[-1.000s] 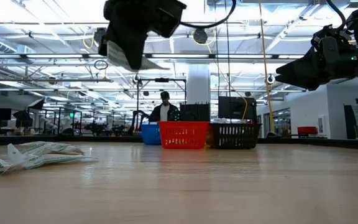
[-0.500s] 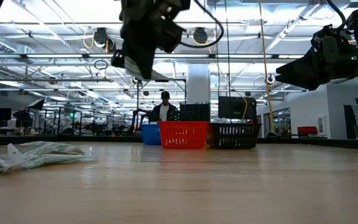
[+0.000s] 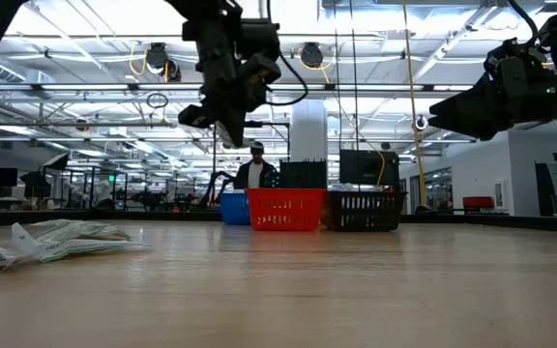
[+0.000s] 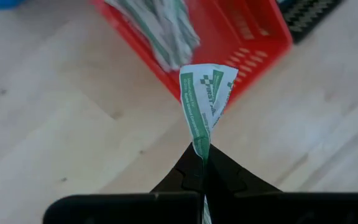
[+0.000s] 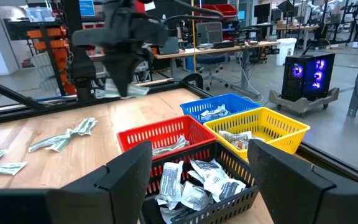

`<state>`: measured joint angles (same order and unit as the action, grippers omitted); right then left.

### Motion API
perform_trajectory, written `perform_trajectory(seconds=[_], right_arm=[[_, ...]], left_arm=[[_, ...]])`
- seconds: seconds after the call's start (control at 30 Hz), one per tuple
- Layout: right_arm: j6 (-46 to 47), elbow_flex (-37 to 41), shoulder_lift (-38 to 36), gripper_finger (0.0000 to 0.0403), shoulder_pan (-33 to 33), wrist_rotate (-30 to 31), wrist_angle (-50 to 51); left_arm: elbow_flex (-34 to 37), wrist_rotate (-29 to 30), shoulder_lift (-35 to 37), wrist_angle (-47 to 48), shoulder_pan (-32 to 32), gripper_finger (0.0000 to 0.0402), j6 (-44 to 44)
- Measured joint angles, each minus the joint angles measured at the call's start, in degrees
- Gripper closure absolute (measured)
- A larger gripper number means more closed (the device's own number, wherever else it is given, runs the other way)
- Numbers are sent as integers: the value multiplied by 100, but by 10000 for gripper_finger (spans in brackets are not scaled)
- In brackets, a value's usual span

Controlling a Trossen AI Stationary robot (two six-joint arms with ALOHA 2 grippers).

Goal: Pick & Place First Aid Supplies
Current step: Put the bandage pack into the red bin

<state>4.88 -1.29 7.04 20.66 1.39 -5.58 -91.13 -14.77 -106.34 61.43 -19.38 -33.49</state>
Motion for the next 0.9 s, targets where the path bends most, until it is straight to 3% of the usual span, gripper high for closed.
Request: perform_trajectory(seconds=[0.3, 0.9], right_arm=[[1, -1, 1, 141, 1, 2, 0], [0, 0, 0, 143, -1, 0, -14]], left_arm=[[-106, -20, -182, -189, -319, 401, -151], [-1407, 73, -1238, 111, -313, 401, -272]])
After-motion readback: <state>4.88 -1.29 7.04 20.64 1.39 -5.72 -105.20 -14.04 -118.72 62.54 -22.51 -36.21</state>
